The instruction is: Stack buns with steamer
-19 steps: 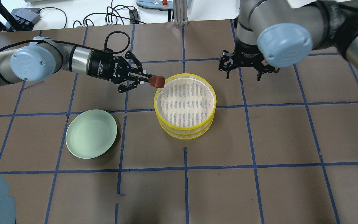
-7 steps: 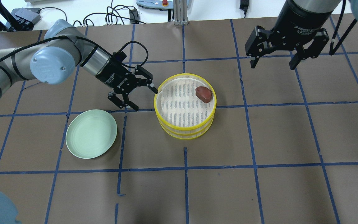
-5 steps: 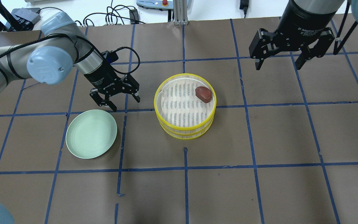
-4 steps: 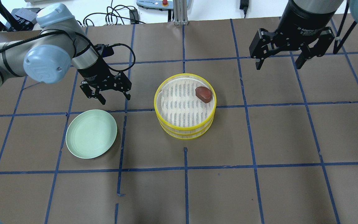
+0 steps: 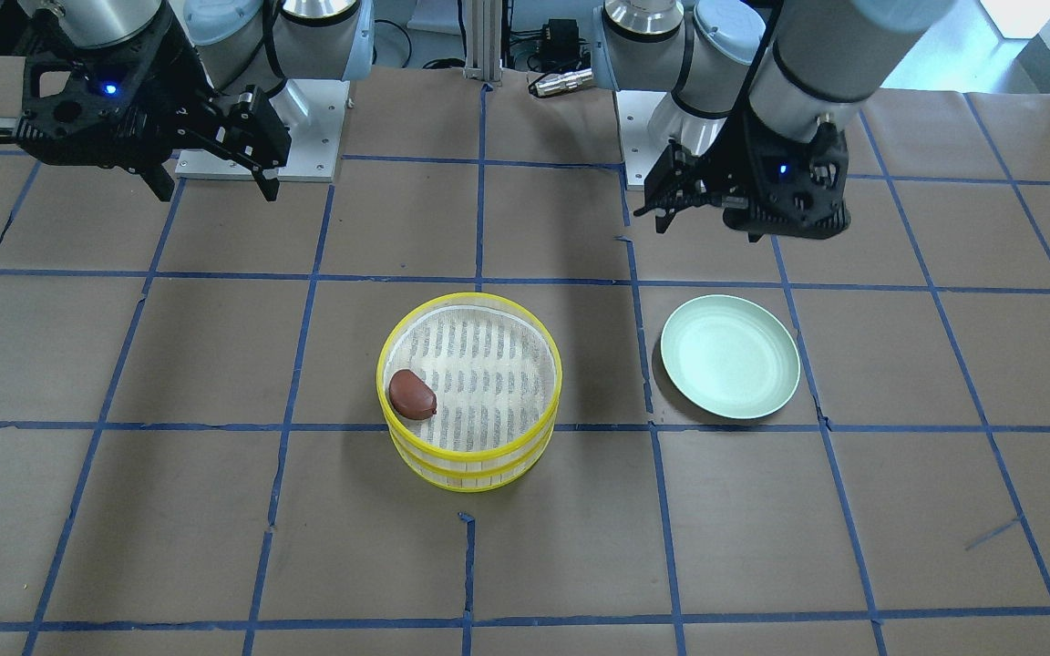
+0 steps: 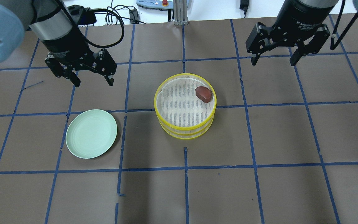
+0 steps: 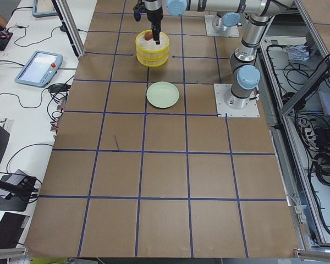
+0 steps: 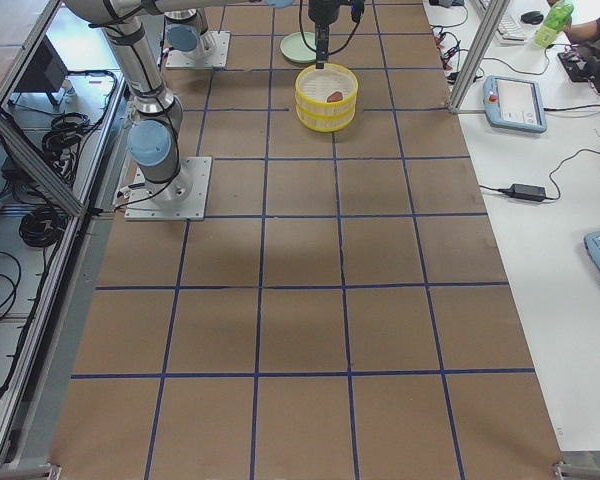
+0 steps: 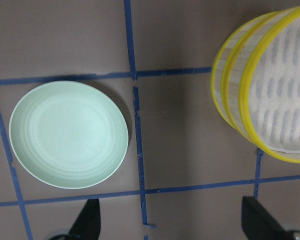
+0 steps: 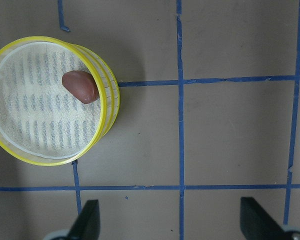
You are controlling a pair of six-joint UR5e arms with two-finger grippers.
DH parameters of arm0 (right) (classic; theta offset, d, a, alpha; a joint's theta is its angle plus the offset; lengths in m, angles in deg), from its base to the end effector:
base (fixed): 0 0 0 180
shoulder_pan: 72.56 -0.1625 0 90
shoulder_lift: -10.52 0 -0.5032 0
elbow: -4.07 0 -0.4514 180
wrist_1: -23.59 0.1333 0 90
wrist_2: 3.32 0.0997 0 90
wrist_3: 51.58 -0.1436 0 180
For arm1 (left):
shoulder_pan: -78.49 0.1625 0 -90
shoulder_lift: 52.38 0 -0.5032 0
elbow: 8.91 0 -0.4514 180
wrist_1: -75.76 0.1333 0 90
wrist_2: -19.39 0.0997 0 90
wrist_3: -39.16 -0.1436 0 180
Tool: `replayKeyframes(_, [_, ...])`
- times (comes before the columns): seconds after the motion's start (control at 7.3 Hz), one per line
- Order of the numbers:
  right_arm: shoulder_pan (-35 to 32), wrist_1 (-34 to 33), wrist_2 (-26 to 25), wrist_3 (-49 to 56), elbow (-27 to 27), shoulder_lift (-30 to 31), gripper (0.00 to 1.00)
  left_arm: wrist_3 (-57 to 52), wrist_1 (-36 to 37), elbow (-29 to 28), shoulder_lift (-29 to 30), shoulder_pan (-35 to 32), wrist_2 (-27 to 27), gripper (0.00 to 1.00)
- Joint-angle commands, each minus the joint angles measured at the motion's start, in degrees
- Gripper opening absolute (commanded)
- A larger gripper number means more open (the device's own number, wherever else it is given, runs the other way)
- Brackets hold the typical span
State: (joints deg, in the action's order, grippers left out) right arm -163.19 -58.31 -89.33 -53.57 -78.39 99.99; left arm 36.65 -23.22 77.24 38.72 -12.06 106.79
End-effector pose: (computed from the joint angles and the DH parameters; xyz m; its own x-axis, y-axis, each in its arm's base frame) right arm 0.1493 -0.5480 0.5756 -0.9973 0.0251 -0.0689 0.0237 0.9995 0.0214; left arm -0.1450 -0.5427 0.5338 -0.9976 0.0482 0.0498 0.0533 0.9929 0.1064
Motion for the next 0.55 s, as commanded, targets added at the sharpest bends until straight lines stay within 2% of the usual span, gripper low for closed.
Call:
replayKeyframes(0.0, [0.02,0.07,0.05,0.06,1.16,-1.13,1.0,0.15,-2.19,-0.03,-2.51,-0.24,2.59,1.0])
replayKeyframes(0.41, [0.11,-0.19,0.05,0.06,0.54,-1.13,1.0,-0.2,2.28,1.29,-2.86,-0.16,2.42,1.0])
